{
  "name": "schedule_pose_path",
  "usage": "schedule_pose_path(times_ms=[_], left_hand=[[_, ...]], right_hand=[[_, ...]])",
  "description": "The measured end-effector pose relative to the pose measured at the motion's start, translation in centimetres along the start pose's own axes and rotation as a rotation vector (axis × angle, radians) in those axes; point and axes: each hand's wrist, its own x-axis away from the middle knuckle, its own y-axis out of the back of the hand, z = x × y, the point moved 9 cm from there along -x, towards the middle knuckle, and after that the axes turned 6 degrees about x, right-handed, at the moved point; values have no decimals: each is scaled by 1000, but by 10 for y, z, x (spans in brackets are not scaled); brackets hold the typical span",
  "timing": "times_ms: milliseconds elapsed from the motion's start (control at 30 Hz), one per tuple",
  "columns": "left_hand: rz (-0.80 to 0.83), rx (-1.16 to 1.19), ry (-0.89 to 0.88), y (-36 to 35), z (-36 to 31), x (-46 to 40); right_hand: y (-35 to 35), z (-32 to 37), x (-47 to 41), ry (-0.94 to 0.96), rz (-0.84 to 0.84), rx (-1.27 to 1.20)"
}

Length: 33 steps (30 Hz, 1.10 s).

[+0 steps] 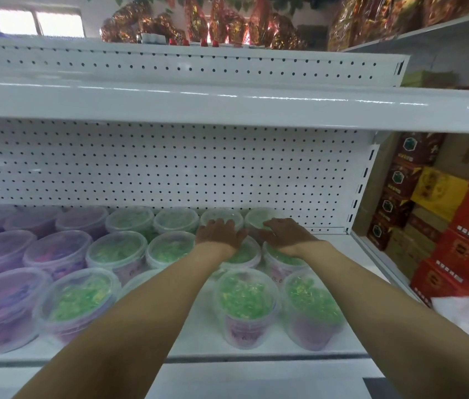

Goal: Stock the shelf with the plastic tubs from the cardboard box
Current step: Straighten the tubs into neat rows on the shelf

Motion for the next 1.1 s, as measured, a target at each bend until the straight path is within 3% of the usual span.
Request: schedule_pose_path(times_ms=[267, 433, 633, 1100], left_hand=[[59, 65, -40, 5, 2, 19], [36, 112, -190, 2, -19, 48], [-95, 24, -275, 9, -42, 83], [-7, 108, -194, 11, -21, 100]], right_hand=[[12, 8, 21, 18, -40, -6], [18, 1, 51, 35, -54, 66], [20, -10, 80, -30, -122, 169], [-5, 15, 86, -76, -3, 185]])
